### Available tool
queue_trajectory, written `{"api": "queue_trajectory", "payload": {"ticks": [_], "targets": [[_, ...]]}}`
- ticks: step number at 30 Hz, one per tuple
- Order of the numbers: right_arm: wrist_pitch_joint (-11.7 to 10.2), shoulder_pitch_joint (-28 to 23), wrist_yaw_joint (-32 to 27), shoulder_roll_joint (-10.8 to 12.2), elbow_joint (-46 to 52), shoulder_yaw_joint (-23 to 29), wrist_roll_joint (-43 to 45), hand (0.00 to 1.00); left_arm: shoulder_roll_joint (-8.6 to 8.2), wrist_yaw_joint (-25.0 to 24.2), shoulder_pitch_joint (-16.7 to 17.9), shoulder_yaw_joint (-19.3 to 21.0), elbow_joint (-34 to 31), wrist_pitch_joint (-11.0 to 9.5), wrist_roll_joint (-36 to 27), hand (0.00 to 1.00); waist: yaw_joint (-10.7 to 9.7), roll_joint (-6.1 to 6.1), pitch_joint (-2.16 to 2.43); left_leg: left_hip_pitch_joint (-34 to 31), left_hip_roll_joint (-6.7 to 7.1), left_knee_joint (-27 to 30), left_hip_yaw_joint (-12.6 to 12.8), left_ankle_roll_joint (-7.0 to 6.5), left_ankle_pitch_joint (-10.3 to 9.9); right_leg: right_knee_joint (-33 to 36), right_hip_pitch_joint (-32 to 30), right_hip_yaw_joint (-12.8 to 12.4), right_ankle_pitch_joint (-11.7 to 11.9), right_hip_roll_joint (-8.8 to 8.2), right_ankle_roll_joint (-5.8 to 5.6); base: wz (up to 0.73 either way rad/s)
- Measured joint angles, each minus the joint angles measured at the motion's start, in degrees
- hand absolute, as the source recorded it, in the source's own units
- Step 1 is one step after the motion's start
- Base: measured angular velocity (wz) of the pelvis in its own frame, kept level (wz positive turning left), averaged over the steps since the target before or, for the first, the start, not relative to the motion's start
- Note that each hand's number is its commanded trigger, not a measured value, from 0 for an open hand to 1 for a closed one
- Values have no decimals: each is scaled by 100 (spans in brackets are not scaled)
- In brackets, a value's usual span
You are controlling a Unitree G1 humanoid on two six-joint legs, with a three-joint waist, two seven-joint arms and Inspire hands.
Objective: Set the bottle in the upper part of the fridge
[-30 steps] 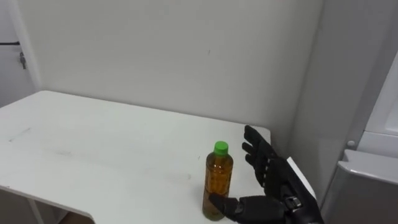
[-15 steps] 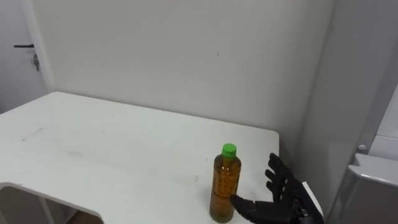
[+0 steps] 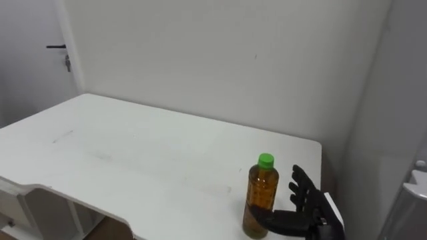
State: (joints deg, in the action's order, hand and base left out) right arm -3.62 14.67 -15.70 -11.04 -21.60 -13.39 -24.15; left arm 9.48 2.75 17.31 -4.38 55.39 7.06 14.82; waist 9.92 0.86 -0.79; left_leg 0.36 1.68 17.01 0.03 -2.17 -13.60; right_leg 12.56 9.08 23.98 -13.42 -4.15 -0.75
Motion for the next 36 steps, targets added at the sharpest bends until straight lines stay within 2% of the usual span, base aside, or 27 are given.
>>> {"api": "queue_trajectory", "payload": {"ticks": [10,15,23,28,33,36], "targets": [[3,3,-41,3,-95,-8,-6,0,1,-13,31,-33,-64,0,-7,0,25,16,-11,-80,15,62,-55,-12,8,0,0,140,-2,-14,-4,5],[13,4,-79,-2,-285,-133,-11,0,24,-16,82,-35,-171,1,-16,0,131,70,-15,-85,18,72,-81,-13,9,7,-1,176,-3,-18,-4,1],[63,4,-183,7,-348,-132,-12,0,25,-111,136,-34,-215,10,-15,0,185,100,-13,-122,108,75,-211,-56,36,9,32,337,-24,-80,-41,11],[51,9,-203,-7,-927,-129,-7,0,37,-101,143,-21,-212,1,-55,0,266,105,-20,-132,121,81,-253,-64,40,7,50,332,-14,-83,-57,4],[6,22,-313,-178,-981,-115,-8,0,37,-96,168,-16,-224,-1,-55,0,295,80,-23,-195,131,150,-333,-63,40,-2,39,356,-13,-72,-59,6],[6,85,-378,-296,-1021,-105,-75,0,39,-97,179,0,-224,-8,-65,0,320,42,-6,-261,137,182,-358,-68,47,8,-13,359,-13,-73,-58,3]]}}
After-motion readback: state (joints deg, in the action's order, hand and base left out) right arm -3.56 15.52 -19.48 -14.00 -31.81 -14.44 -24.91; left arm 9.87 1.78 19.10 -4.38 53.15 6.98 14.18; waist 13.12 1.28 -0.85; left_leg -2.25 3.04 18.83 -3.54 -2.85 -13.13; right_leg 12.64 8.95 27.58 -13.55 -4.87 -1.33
